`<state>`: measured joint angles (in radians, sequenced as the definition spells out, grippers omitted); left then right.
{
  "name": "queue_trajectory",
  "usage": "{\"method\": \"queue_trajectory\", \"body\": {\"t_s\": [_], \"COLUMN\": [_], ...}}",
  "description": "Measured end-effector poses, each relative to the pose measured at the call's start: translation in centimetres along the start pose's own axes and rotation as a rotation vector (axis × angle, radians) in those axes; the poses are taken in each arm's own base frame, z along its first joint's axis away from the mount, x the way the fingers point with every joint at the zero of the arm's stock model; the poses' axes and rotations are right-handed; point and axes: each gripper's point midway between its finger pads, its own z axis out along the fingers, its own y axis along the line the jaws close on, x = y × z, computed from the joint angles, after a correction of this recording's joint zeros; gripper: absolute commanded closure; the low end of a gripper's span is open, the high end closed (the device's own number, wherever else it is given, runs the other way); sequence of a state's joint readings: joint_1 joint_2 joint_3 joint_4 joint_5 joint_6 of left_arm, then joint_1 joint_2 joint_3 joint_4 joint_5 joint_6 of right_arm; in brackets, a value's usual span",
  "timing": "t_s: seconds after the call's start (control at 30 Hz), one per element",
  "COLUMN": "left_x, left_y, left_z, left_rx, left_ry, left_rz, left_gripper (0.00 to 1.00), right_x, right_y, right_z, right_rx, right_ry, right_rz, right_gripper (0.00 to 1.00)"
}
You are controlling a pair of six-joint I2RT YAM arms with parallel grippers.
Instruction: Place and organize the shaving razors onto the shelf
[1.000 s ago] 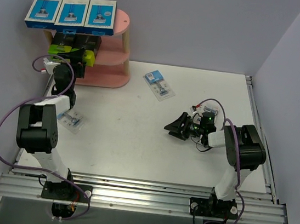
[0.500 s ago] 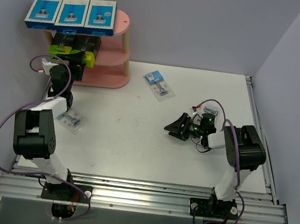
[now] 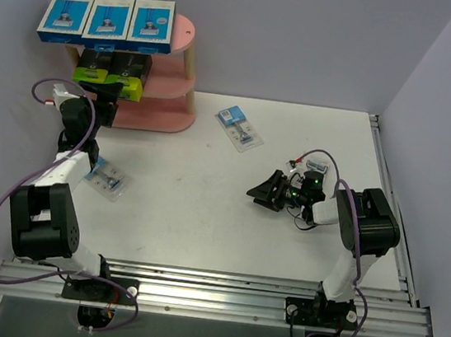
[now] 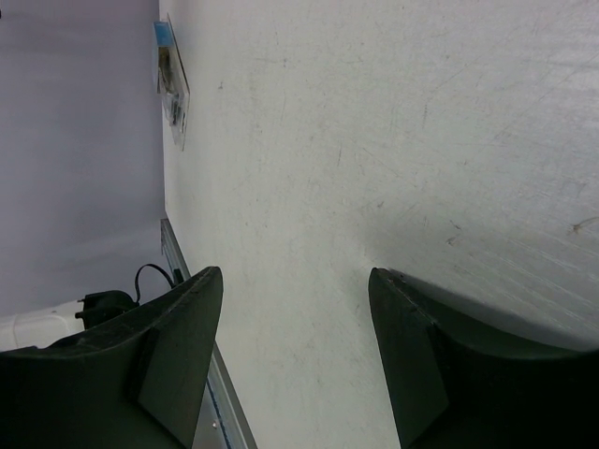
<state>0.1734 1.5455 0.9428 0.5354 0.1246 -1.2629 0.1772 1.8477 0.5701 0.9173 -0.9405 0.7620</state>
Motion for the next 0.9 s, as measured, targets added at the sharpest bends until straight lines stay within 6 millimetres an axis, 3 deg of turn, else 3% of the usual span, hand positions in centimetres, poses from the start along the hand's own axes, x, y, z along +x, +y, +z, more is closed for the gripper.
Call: {"method": "queue_trajectory", "body": {"t_s": [0.3,0.53,0.67,0.9], "left_x": [-0.1,-1.3,-1.3,0.4], "left_y": [-1.1,-4.6,-5.1,-5.3], "left_z": [-3.5,-5.6,-5.7,-4.8], "left_rx": [-0.023,0.056,0.089,0.162], "left_ry": [0.065,0.035,0.03,0.063], "left_rz": [0.278,0.587,0.709,0.875], "left_gripper": [0.06,0.06,0.06,0.06], "right_x": [0.0,0.0,0.0,-0.1], "right_y": [0.0,0.0,0.0,0.0], "right_z": [0.0,0.0,0.1,0.1], "right_rx": [-0.003,-0.004,-0.009,-0.012], "right_ry": [-0.004,-0.004,-0.005,-0.008], "right_rz": [-0.005,-0.002,0.008,0.015], "right_gripper": [0.39,0.39,0.39,0.39]}}
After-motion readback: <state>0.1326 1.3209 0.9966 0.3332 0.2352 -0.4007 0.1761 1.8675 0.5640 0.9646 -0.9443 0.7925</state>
